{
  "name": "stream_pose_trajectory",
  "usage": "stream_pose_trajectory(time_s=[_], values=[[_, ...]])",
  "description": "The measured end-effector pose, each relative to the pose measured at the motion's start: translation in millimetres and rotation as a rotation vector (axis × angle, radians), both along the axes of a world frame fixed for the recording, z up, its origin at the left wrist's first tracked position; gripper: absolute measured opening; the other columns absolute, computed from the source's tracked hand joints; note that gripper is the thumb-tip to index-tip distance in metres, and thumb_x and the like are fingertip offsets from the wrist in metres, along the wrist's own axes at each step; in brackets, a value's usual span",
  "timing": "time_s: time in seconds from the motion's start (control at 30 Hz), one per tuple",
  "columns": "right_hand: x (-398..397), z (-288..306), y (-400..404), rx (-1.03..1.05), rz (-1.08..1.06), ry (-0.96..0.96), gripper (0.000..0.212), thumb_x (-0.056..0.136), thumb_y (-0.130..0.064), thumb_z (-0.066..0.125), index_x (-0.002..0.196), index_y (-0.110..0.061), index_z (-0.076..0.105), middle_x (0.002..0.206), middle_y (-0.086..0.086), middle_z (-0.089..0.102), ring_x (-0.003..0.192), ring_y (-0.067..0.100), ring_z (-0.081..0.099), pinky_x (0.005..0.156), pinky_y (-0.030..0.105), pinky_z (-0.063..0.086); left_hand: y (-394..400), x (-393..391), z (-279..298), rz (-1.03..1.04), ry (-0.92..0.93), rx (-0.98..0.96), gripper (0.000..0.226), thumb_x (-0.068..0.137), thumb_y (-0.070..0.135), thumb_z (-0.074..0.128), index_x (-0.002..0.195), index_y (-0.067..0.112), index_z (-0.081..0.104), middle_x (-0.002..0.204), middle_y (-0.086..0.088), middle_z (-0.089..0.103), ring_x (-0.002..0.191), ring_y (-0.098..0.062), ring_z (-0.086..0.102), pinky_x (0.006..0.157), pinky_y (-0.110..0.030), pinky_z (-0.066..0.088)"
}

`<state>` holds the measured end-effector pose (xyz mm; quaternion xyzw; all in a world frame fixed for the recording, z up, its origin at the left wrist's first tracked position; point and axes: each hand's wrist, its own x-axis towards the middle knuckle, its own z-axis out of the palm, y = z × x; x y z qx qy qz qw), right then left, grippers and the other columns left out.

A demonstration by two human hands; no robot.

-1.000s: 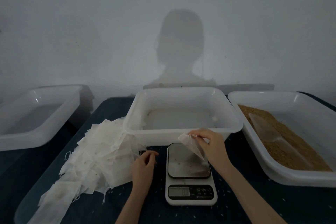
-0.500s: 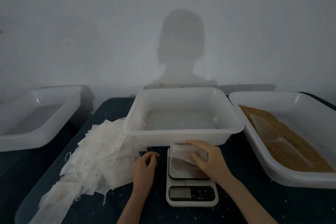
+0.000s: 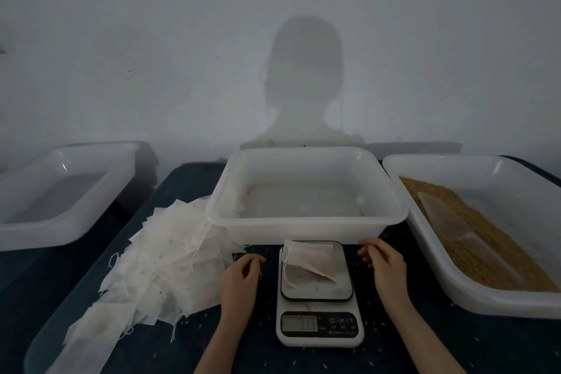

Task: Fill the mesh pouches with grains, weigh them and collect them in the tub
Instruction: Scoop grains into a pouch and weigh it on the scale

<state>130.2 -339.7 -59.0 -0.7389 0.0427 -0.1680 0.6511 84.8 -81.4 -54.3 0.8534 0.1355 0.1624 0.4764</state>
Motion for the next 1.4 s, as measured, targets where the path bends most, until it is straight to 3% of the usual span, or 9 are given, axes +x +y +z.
stream_pose_trajectory(time_s=[0.23,0.33,0.5,0.57,0.67,0.77,1.0,1.27,1.4], values=[[0,-2,0,-0.023,0.037,-0.008,0.031,0.092,0.000,0.051,0.080,-0.021,0.069,0.070,-0.006,0.068,0.066,0.004,0.061,0.066,0.020,0.045,1,-1,0,0.000,-0.025,-0.024,0.021,0.097,0.017,0.050,0.089,0.026,0.067,0.065,0.005,0.062,0.052,-0.008,0.052,0.053,-0.027,0.044],[1,-3,0,-0.035,0.045,-0.003,0.030,0.092,0.000,0.051,0.079,-0.020,0.069,0.070,-0.006,0.068,0.067,0.005,0.061,0.067,0.022,0.046,-3,-5,7,-0.009,-0.128,-0.078,0.018,0.096,0.020,0.050,0.098,0.023,0.067,0.071,0.008,0.063,0.060,-0.007,0.055,0.056,-0.024,0.043],[2,-5,0,-0.039,0.056,0.002,0.031,0.092,0.001,0.051,0.079,-0.020,0.069,0.071,-0.006,0.068,0.066,0.004,0.061,0.068,0.024,0.046,-17,-8,24,-0.224,-0.168,0.114,0.018,0.088,0.043,0.050,0.106,0.040,0.054,0.082,0.016,0.060,0.078,0.002,0.054,0.067,-0.015,0.043],[2,-5,0,-0.035,0.056,0.005,0.031,0.092,0.001,0.051,0.078,-0.021,0.069,0.071,-0.006,0.068,0.066,0.005,0.061,0.068,0.025,0.046,-21,-6,26,-0.228,-0.150,0.228,0.020,0.088,0.049,0.048,0.108,0.044,0.049,0.086,0.020,0.057,0.083,0.006,0.052,0.068,-0.012,0.040],[2,-5,-1,-0.031,0.055,0.009,0.031,0.091,0.001,0.051,0.078,-0.021,0.069,0.071,-0.006,0.068,0.066,0.006,0.062,0.068,0.025,0.047,-18,-4,26,-0.191,-0.150,0.231,0.023,0.085,0.056,0.042,0.105,0.046,0.049,0.085,0.021,0.057,0.084,0.008,0.050,0.066,-0.011,0.038],[2,-5,-1,-0.040,0.058,0.014,0.031,0.091,0.000,0.051,0.078,-0.021,0.069,0.071,-0.007,0.068,0.067,0.004,0.062,0.068,0.024,0.046,-13,-3,21,-0.139,-0.145,0.177,0.010,0.091,0.045,0.043,0.097,0.047,0.051,0.084,0.021,0.060,0.083,0.006,0.053,0.068,-0.015,0.042],[1,-5,-1,-0.041,0.057,0.022,0.030,0.091,0.000,0.052,0.078,-0.021,0.070,0.071,-0.006,0.068,0.067,0.004,0.061,0.067,0.023,0.045,5,0,0,0.051,-0.040,-0.088,0.026,0.100,0.017,0.042,0.086,0.028,0.061,0.079,0.005,0.063,0.079,-0.013,0.060,0.065,-0.022,0.041],[1,-3,0,-0.041,0.060,0.022,0.030,0.092,0.000,0.052,0.079,-0.021,0.070,0.070,-0.006,0.068,0.067,0.005,0.062,0.068,0.023,0.046,1,-3,2,0.000,-0.053,0.006,0.019,0.098,0.019,0.048,0.094,0.026,0.066,0.077,0.013,0.063,0.064,-0.005,0.057,0.058,-0.021,0.042],[1,-2,0,-0.035,0.062,0.026,0.031,0.091,0.001,0.052,0.078,-0.020,0.070,0.069,-0.004,0.067,0.066,0.004,0.061,0.068,0.023,0.046,-5,-9,17,-0.156,-0.128,0.122,0.014,0.093,0.035,0.050,0.093,0.048,0.055,0.073,0.019,0.062,0.069,0.001,0.058,0.060,-0.016,0.046]])
